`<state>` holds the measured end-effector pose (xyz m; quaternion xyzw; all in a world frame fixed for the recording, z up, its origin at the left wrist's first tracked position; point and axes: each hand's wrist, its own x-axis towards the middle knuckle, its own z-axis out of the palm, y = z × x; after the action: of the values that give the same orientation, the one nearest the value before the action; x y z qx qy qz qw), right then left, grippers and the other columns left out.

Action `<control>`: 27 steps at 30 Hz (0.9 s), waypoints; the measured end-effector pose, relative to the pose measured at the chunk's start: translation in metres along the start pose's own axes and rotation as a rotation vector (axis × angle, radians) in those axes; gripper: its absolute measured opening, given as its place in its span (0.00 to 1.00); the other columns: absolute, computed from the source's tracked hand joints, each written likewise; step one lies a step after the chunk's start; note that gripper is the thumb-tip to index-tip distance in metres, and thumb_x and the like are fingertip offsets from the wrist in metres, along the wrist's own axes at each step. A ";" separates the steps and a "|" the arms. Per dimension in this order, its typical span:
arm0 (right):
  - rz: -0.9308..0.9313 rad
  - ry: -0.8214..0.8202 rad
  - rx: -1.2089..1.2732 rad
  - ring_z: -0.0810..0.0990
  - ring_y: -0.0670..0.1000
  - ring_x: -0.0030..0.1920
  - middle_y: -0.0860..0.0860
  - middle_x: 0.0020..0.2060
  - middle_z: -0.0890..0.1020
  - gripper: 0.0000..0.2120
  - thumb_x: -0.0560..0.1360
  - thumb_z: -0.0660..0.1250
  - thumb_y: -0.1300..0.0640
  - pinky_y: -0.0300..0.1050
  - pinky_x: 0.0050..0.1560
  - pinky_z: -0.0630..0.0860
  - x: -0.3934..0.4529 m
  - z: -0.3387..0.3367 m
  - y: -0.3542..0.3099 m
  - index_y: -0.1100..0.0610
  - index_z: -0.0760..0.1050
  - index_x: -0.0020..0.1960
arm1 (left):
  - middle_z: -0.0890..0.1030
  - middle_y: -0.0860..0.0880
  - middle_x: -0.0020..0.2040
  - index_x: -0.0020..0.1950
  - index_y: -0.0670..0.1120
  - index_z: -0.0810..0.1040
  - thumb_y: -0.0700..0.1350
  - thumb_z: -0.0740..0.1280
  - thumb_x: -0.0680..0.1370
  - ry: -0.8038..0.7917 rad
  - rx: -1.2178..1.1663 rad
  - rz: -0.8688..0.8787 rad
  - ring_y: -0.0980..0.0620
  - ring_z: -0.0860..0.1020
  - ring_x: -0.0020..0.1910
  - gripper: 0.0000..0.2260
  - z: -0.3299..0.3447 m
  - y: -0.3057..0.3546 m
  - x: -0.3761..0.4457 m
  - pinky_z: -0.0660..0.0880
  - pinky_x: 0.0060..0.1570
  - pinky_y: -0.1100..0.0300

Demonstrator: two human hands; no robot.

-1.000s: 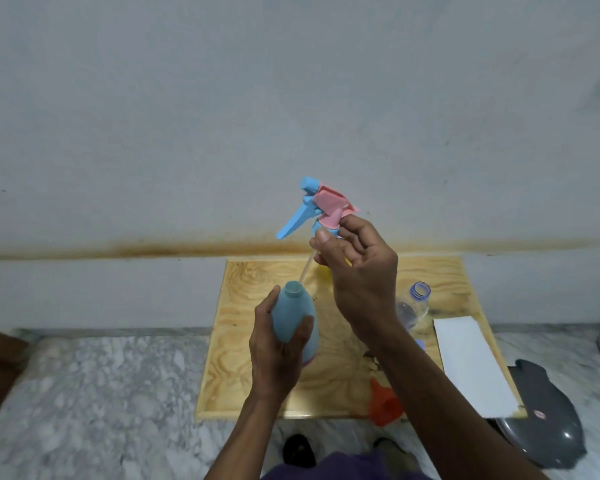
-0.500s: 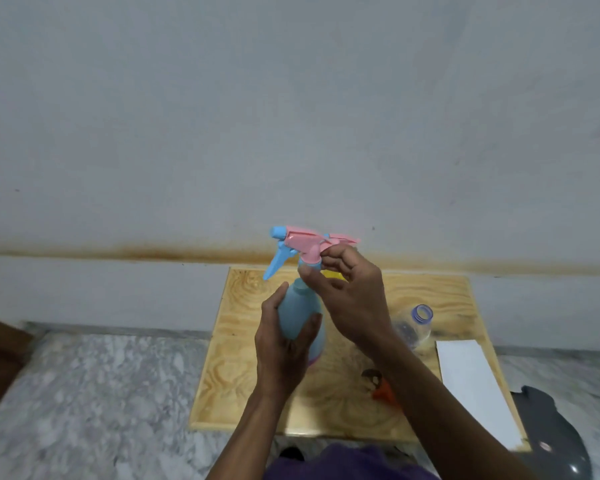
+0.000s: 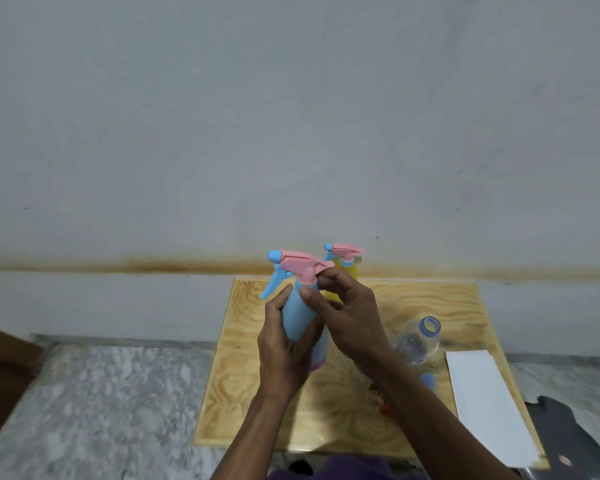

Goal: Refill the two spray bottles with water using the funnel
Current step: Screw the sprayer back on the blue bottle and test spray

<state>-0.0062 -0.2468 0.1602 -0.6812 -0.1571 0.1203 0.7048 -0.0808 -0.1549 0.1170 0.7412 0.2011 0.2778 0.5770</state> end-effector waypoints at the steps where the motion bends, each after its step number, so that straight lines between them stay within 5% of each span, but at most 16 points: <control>1: 0.001 -0.007 0.024 0.82 0.44 0.50 0.54 0.47 0.84 0.07 0.75 0.73 0.60 0.45 0.49 0.80 0.000 0.001 -0.002 0.58 0.82 0.53 | 0.79 0.62 0.57 0.67 0.52 0.71 0.56 0.75 0.70 0.000 -0.003 -0.004 0.62 0.80 0.53 0.28 0.000 -0.001 0.002 0.79 0.45 0.67; 9: 0.021 -0.019 0.125 0.82 0.49 0.56 0.52 0.52 0.85 0.12 0.77 0.70 0.58 0.41 0.52 0.78 0.006 0.011 -0.005 0.54 0.81 0.61 | 0.79 0.55 0.60 0.67 0.50 0.73 0.59 0.74 0.69 -0.023 -0.060 0.023 0.61 0.81 0.54 0.30 -0.006 0.007 0.013 0.77 0.44 0.69; 13: 0.021 0.028 0.100 0.82 0.47 0.55 0.48 0.51 0.85 0.09 0.75 0.73 0.58 0.40 0.49 0.78 0.007 0.019 -0.005 0.54 0.82 0.56 | 0.80 0.58 0.58 0.65 0.59 0.72 0.62 0.72 0.69 -0.022 -0.088 0.020 0.59 0.82 0.54 0.26 -0.011 0.009 0.017 0.78 0.45 0.66; 22: 0.063 0.080 0.204 0.83 0.52 0.56 0.51 0.52 0.85 0.10 0.74 0.74 0.54 0.44 0.49 0.80 0.002 0.038 -0.001 0.53 0.82 0.55 | 0.79 0.67 0.57 0.64 0.57 0.72 0.61 0.70 0.69 -0.032 -0.120 0.030 0.62 0.81 0.53 0.25 -0.022 0.008 0.021 0.77 0.44 0.69; 27: 0.069 0.077 0.214 0.82 0.50 0.59 0.50 0.56 0.84 0.09 0.78 0.69 0.54 0.47 0.58 0.79 -0.001 0.044 -0.001 0.54 0.83 0.55 | 0.79 0.67 0.56 0.65 0.56 0.72 0.61 0.70 0.70 -0.034 -0.127 0.020 0.61 0.81 0.53 0.26 -0.027 0.005 0.022 0.77 0.45 0.69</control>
<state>-0.0238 -0.2066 0.1625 -0.6114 -0.0928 0.1344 0.7743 -0.0812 -0.1224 0.1305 0.7097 0.1658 0.2828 0.6236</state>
